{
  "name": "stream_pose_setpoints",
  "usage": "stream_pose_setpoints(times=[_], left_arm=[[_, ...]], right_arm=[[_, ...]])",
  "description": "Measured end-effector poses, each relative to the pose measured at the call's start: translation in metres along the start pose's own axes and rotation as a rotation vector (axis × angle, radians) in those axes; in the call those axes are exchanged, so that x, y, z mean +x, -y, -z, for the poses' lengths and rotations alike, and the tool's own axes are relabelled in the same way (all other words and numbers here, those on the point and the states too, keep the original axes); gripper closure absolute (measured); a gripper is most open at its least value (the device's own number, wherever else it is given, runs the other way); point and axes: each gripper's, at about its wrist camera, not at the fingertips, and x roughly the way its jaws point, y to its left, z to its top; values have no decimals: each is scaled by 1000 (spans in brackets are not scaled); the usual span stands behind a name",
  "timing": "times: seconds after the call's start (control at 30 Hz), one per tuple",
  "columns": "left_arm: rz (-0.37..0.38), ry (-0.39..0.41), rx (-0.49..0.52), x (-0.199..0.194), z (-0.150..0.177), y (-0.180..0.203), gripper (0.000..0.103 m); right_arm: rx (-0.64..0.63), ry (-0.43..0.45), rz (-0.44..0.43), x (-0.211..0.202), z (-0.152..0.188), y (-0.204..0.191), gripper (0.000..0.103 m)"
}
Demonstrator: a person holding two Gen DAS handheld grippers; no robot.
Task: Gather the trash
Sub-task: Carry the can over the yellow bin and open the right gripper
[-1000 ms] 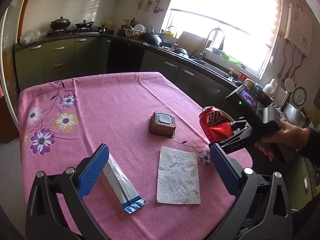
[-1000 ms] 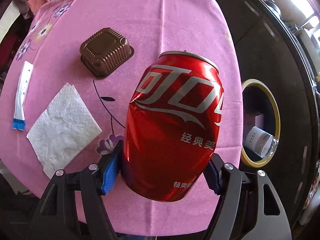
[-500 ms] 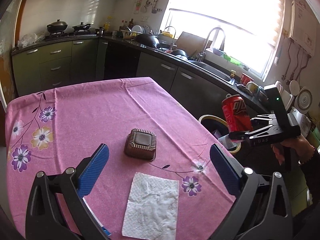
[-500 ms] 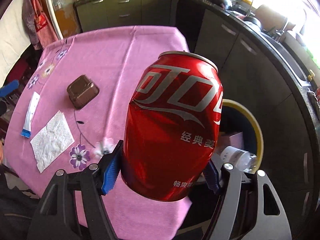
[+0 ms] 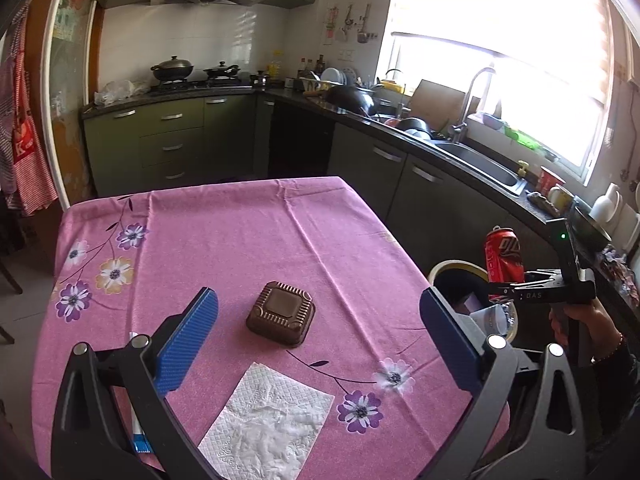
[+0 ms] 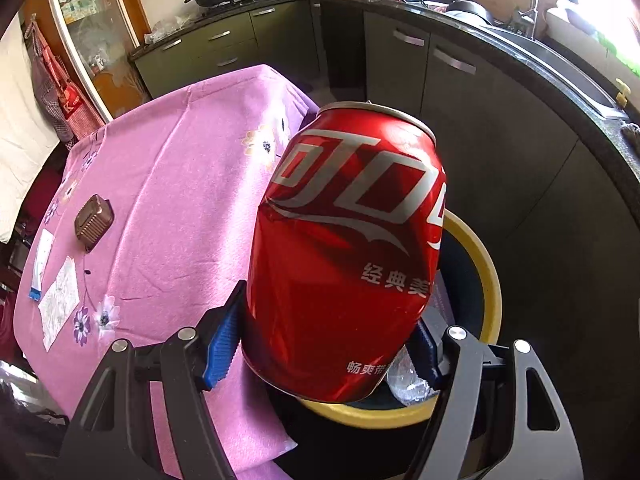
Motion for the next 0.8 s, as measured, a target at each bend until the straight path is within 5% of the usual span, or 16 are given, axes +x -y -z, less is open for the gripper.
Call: stream_pose_setpoints(times=[0.27,0.37,0.6,0.8], left_arm=[[-87,-68,-55,13,14,-7,7],[-60,-80,-69,15,14,-9,7],[-15,-78,-17,-1,19,-10,7],[-112,-112,22,-29,24,-47,7]], right_arm=[[39,-84,31,61,-8,17,31],[67,-69,72,61,-9,22,21],[129,86,67,-15,8,12,15],[166,164,40,-66,62,-39,14]])
